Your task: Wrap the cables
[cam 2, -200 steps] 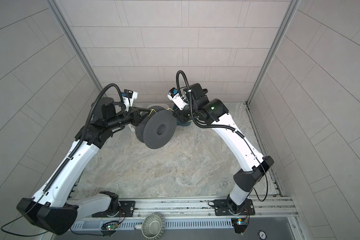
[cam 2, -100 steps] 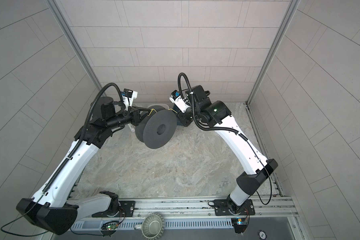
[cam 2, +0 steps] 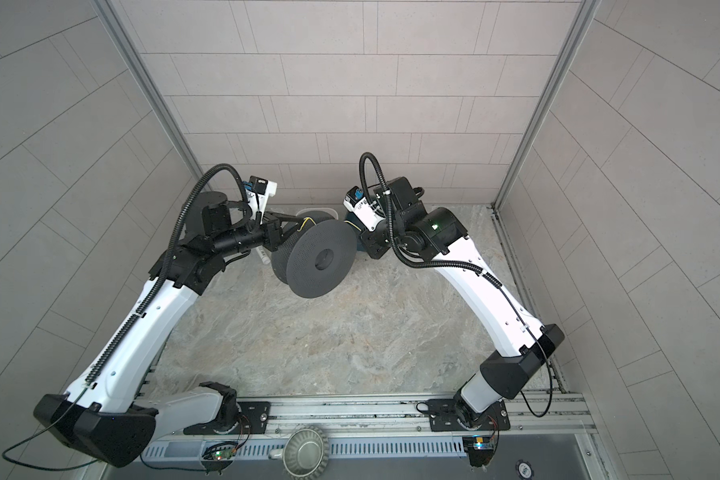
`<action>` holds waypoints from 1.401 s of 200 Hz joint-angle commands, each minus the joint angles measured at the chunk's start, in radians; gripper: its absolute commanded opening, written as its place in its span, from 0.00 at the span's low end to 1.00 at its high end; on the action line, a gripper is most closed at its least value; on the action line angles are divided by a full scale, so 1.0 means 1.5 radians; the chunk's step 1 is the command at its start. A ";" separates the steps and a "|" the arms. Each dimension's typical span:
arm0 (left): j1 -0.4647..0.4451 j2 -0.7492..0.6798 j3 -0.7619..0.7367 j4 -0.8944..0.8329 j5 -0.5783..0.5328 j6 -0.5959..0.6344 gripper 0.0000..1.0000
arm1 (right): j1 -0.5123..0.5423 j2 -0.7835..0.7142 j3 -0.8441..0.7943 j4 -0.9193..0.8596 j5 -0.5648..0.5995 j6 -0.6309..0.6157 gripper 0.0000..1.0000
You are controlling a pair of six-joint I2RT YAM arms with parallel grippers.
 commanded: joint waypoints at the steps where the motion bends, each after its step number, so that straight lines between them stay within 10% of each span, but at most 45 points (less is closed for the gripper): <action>1: 0.021 -0.009 0.035 0.045 0.024 -0.037 0.00 | -0.021 -0.030 -0.036 0.018 0.049 0.019 0.00; 125: 0.078 0.020 -0.003 0.214 0.001 -0.277 0.00 | -0.067 -0.132 -0.346 0.292 -0.069 0.111 0.05; 171: 0.083 0.019 0.000 0.212 0.042 -0.257 0.00 | -0.067 -0.145 -0.332 0.256 -0.047 0.089 0.29; 280: 0.083 0.012 0.005 0.204 0.053 -0.245 0.00 | -0.067 -0.124 -0.304 0.236 -0.055 0.070 0.26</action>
